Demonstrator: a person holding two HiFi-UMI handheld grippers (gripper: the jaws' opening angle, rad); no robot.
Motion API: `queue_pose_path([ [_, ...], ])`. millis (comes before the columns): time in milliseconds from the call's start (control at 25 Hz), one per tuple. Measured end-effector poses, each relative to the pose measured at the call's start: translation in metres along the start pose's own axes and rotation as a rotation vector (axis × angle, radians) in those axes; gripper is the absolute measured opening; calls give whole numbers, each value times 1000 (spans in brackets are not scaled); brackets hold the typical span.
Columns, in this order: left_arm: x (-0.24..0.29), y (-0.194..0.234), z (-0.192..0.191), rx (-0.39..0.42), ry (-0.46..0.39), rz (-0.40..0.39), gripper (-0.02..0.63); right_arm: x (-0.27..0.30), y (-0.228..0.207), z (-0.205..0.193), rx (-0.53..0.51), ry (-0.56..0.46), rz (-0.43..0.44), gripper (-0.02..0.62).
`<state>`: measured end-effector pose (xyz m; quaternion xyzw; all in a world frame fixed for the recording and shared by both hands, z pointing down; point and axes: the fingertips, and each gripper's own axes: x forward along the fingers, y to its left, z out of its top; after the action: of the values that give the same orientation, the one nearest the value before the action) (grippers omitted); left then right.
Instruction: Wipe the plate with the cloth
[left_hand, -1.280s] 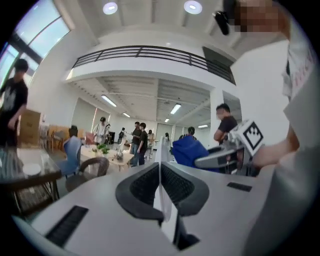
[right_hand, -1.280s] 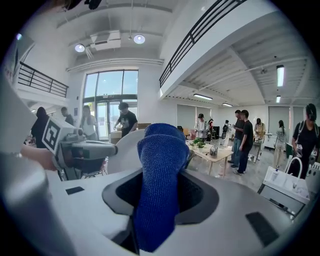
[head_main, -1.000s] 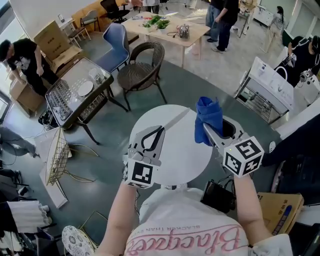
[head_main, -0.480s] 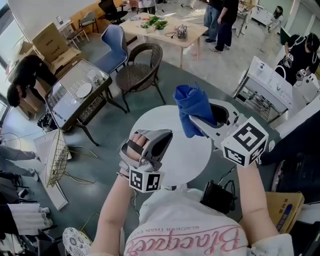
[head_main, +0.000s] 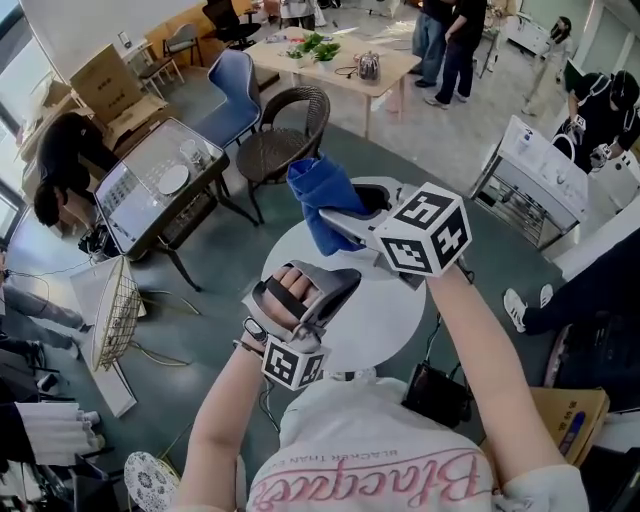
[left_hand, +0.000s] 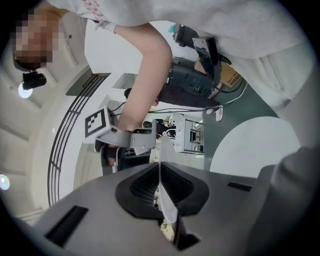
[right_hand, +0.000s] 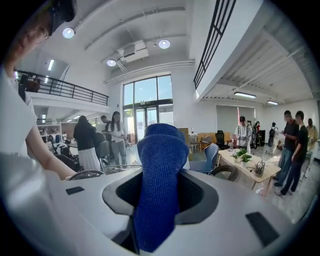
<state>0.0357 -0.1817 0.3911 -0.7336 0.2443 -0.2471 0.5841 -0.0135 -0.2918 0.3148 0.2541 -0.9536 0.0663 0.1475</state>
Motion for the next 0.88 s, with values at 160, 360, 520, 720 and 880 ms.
queue_pose_path([
  [160, -2, -4, 2, 60, -3, -21, 19, 25, 6, -22, 35, 83, 46, 161],
  [360, -9, -6, 0, 43, 6, -14, 21, 23, 9, -41, 43, 152, 64, 161],
  [520, -9, -5, -1, 16, 19, -5, 21, 3, 4, -47, 74, 143, 56, 161],
  [720, -10, -5, -2, -9, 20, 7, 21, -21, -4, -59, 97, 140, 11, 161],
  [880, -8, -7, -3, -27, 28, 5, 21, -42, -12, -66, 100, 144, -23, 161],
])
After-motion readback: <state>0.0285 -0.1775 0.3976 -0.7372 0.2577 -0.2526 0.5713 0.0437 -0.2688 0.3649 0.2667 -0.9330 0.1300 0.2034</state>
